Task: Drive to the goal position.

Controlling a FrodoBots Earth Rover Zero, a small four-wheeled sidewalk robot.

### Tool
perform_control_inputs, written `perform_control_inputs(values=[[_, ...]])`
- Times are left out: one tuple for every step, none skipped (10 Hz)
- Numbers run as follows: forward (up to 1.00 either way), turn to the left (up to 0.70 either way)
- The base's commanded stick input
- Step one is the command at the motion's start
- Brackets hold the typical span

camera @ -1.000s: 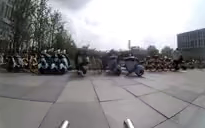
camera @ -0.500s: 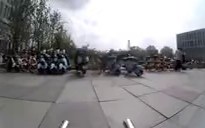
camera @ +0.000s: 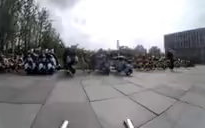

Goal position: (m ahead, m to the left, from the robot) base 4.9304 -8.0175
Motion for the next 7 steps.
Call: perform_control_inputs(values=[[0.00, -1.00], [0.00, -1.00], [0.00, -1.00], [0.00, -1.00], [0.00, -1.00], [0.00, -1.00], [0.00, -0.95]])
